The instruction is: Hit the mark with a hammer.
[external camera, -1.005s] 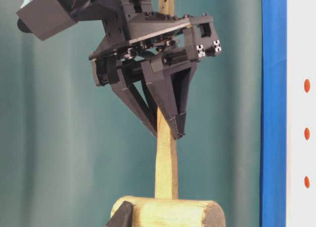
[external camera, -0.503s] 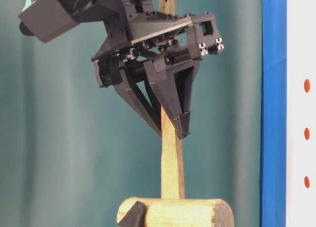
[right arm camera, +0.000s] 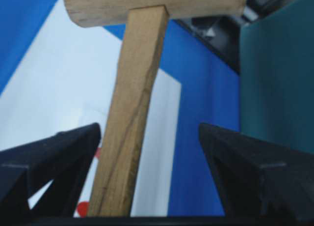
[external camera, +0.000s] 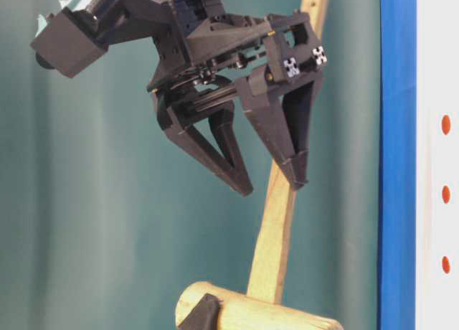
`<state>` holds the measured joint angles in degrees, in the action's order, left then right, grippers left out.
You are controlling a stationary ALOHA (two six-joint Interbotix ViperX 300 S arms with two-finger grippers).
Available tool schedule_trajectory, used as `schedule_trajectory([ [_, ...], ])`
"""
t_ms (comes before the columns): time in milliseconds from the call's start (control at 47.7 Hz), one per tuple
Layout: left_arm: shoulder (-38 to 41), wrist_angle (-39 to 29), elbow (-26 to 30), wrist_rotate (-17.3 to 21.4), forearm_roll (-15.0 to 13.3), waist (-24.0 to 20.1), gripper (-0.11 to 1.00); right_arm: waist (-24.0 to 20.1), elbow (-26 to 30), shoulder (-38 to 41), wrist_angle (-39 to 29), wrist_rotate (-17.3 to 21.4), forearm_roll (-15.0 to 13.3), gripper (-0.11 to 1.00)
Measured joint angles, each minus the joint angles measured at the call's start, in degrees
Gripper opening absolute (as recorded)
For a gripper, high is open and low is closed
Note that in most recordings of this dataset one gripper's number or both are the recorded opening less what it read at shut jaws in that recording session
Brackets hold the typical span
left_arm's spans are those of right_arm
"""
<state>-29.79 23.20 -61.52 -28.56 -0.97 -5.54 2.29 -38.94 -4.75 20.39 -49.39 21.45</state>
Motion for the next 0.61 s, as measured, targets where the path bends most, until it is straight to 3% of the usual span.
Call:
schedule_trajectory([
  [105,0.0,-0.09,-0.09,5.54,0.09,0.0,0.5,-0.09,0.09,-1.23,-1.41,1.14,1.85,0.93],
  [335,0.0,-0.18,-0.09,22.15,0.09,1.14,0.5,-0.44,0.09,-3.43,-4.39,5.27,4.75,0.93],
  [461,0.0,-0.18,-0.09,25.05,0.09,1.67,0.5,-0.44,0.18,-3.43,-5.89,8.0,5.19,0.93],
  [607,0.0,-0.18,-0.09,25.49,0.09,1.67,0.5,-0.44,1.05,-2.9,-6.86,10.99,5.19,0.93],
])
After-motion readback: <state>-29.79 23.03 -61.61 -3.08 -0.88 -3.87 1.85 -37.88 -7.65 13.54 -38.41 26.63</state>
